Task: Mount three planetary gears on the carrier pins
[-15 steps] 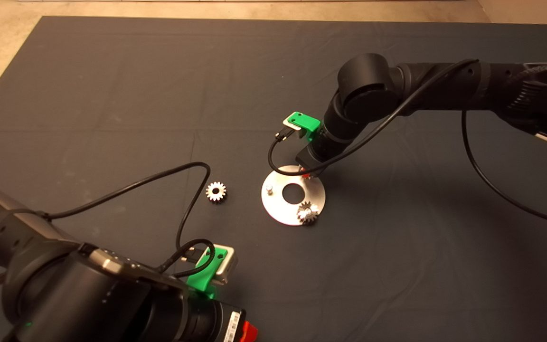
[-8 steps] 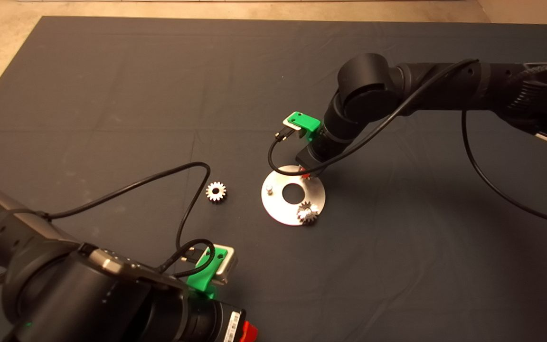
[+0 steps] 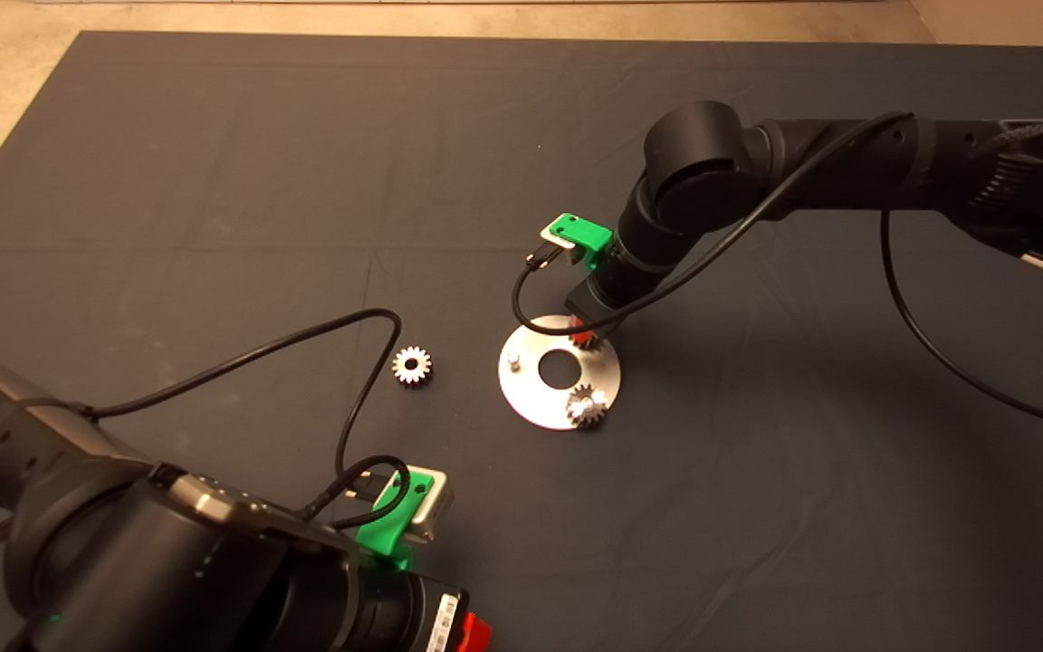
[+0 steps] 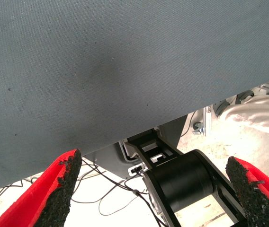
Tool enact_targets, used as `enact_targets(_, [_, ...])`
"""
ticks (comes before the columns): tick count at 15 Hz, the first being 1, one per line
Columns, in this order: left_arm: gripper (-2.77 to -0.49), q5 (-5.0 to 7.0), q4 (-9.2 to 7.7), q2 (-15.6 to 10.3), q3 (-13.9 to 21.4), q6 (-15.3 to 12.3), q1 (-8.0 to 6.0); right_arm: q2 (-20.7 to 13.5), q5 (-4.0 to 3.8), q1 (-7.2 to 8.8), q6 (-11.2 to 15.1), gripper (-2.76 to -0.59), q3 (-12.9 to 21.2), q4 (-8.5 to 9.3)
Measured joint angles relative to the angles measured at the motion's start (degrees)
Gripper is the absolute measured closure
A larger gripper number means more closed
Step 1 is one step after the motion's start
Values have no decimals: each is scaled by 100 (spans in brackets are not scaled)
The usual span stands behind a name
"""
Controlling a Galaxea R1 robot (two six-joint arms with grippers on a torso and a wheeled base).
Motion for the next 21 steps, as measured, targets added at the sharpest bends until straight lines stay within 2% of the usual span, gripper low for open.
enact_targets(2, [-217,0,-2,0,0,-1,0,1,0,1,0,-168,28,0])
enact_targets(4, [-217,0,-2,-2,0,0,0,-5,-11,2,0,-176,51,0])
enact_targets(5, [-217,-2,-2,-19,0,0,0,-25,-16,5,5,-176,159,0])
enact_targets(6, [-217,0,-2,-52,0,4,0,-110,-58,36,16,-176,382,0])
enact_targets(7, [-217,0,-1,-91,0,39,0,-255,-102,133,102,-176,697,2])
enact_targets(9, [-217,1,-2,-127,0,66,0,-828,-254,484,464,-176,1590,-2])
enact_targets(10, [-217,0,-2,-121,0,79,0,-1187,-396,588,721,-176,2177,-17])
enact_targets(11, [-217,0,-2,-118,0,83,0,-1553,-524,603,1003,-176,2812,-19])
enact_targets(12, [-217,-5,-2,-104,0,89,-2,-1974,-560,586,1375,-176,3444,-17])
enact_targets(13, [-217,-7,-2,-94,0,107,-11,-2454,-513,575,1659,-176,3902,-17])
enact_targets(14, [-217,0,-2,-106,0,108,-12,-3047,-532,556,1894,-176,4225,-22])
enact_targets(15, [-217,6,-2,-107,0,129,-12,-3613,-607,486,2071,-176,4417,-33])
enact_targets(17, [-217,-10,2,-63,0,194,-30,-4247,-691,244,2244,-176,4622,-35])
enact_targets(19, [-217,1,0,-88,0,240,-28,-4374,-645,95,2370,-176,4775,-39])
enact_targets(21, [-217,0,0,-89,0,308,-26,-4198,-612,-50,2467,-176,4874,-61])
